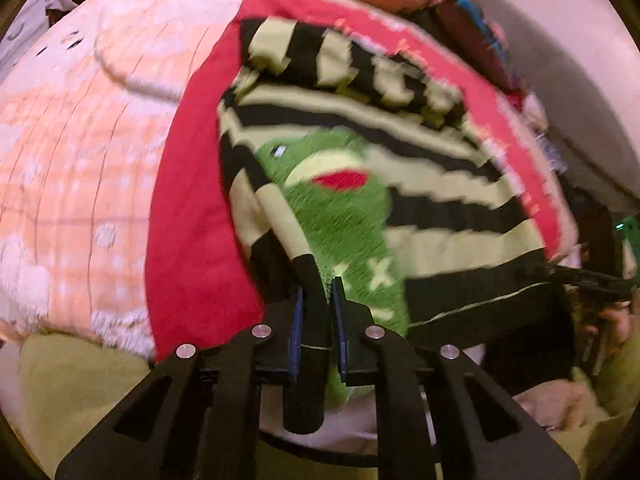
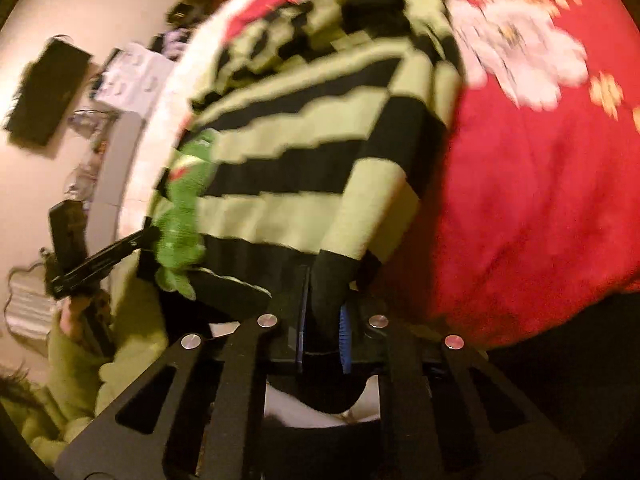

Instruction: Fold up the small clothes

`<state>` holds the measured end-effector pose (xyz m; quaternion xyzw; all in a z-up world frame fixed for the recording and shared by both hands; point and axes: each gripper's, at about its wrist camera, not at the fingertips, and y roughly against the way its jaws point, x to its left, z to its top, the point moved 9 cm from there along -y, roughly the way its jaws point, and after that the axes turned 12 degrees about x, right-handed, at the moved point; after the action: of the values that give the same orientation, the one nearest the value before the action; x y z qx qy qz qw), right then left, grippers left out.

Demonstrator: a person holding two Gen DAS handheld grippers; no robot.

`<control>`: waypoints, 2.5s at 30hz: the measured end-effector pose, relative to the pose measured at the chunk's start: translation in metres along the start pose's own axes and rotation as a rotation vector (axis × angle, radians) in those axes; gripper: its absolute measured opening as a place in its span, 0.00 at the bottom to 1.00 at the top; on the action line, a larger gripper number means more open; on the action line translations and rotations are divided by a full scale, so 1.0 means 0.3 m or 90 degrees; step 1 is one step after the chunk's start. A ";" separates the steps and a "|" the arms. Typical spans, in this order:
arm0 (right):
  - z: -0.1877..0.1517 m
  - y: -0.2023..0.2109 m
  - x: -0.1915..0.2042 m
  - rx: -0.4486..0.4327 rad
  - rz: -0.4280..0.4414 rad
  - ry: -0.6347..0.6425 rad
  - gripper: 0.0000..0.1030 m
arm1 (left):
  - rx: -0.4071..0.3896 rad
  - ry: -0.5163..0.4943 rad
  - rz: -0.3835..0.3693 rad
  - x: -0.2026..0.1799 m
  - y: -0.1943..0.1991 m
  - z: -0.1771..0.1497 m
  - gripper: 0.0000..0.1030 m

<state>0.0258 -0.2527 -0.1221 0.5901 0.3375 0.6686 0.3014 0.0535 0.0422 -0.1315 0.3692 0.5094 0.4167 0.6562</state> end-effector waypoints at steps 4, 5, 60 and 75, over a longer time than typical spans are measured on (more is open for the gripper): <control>0.107 0.111 0.031 -0.064 0.044 0.014 0.05 | -0.044 -0.003 -0.040 -0.030 0.066 0.109 0.12; 0.145 0.141 0.033 -0.078 0.049 0.015 0.05 | -0.054 -0.003 -0.044 -0.035 0.079 0.141 0.12; 0.536 0.038 -0.152 -0.096 -0.170 0.067 0.05 | -0.087 -0.331 0.170 -0.128 -0.144 0.701 0.06; 0.899 0.324 -0.225 -0.260 0.070 -0.172 0.12 | -0.161 -0.092 0.005 0.050 0.065 0.937 0.05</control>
<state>0.3012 -0.3385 -0.0627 0.6185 0.1195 0.6535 0.4196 0.3265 0.0466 -0.0608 0.3144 0.4026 0.4522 0.7312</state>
